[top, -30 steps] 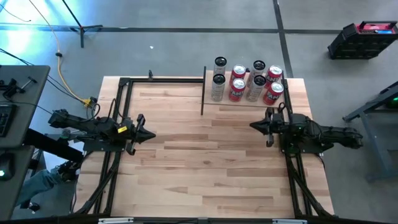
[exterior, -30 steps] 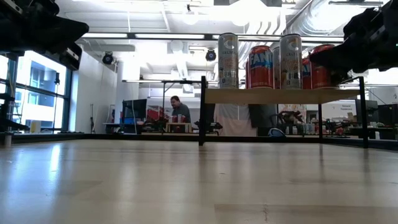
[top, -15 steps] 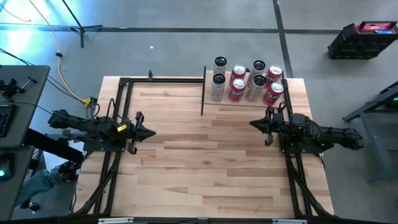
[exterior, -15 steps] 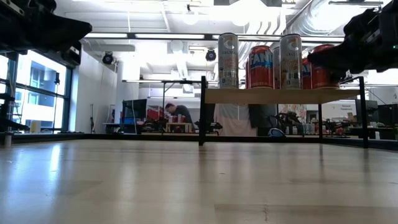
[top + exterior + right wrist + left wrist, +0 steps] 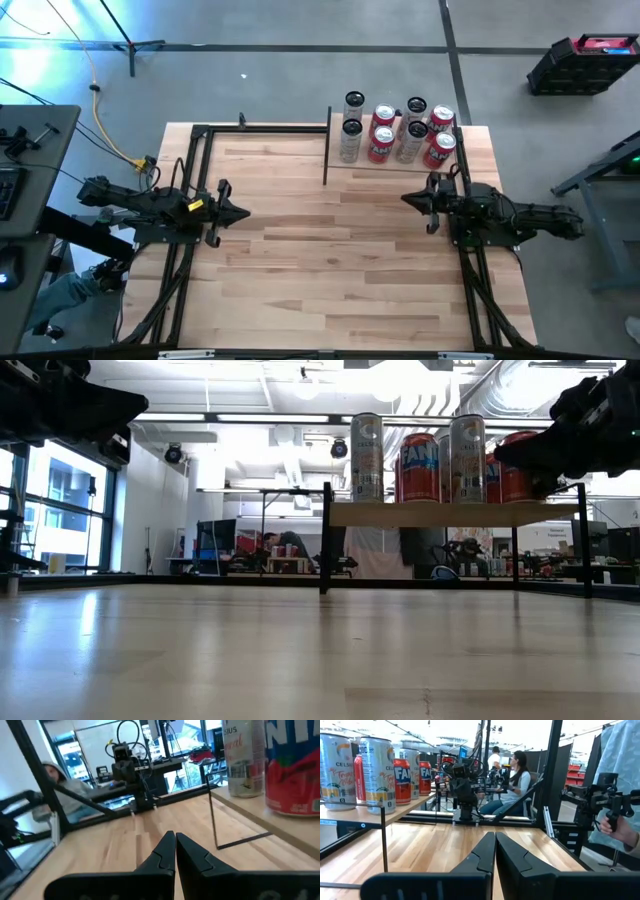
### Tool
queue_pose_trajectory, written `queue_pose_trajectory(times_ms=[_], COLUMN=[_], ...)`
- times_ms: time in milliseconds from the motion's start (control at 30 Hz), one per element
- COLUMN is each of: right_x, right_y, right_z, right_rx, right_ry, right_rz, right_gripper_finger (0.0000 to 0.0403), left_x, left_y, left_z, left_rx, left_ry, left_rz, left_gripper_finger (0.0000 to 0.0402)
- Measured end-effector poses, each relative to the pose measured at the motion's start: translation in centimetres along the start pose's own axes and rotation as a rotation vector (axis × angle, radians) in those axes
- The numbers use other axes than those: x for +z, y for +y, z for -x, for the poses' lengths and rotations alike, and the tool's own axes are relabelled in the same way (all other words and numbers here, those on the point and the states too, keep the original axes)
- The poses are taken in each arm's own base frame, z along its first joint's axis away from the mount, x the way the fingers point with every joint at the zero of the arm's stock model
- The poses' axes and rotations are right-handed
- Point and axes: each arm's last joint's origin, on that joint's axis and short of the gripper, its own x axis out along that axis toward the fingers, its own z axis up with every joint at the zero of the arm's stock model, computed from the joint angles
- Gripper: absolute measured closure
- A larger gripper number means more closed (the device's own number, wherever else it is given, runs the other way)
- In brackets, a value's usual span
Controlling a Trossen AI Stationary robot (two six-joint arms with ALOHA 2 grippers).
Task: Place canned beverage on shelf
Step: Return to Home Position
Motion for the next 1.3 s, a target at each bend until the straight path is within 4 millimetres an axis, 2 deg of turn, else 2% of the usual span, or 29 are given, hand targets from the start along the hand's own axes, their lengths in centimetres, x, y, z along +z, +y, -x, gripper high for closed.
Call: queue_pose_trajectory(times_ms=[100, 300, 400, 667, 1300], right_x=[0.0, -0.4, -0.5, -0.5, -0.5], right_y=[0.1, 0.1, 0.1, 0.1, 0.1], right_z=[0.0, -0.3, -0.3, -0.3, -0.3], right_rx=[0.010, 0.030, 0.031, 0.031, 0.031], right_ry=[0.005, 0.053, 0.060, 0.060, 0.060], right_rz=[-0.041, 0.192, 0.230, 0.234, 0.236], right_gripper_finger=[0.0403, 0.0403, 0.0402, 0.0402, 0.0402], left_x=[0.0, 0.2, 0.1, -1.1, -1.1], left_y=[0.0, 0.0, 0.0, 0.0, 0.0], left_z=[0.0, 0.0, 0.0, 0.1, 0.1], left_rx=[0.000, -0.004, -0.008, -0.008, -0.008], left_ry=[0.000, -0.019, -0.012, 0.111, 0.118], left_rz=[-0.005, -0.015, -0.038, -0.077, -0.078], left_gripper_finger=[0.0396, 0.0396, 0.0396, 0.0396, 0.0396])
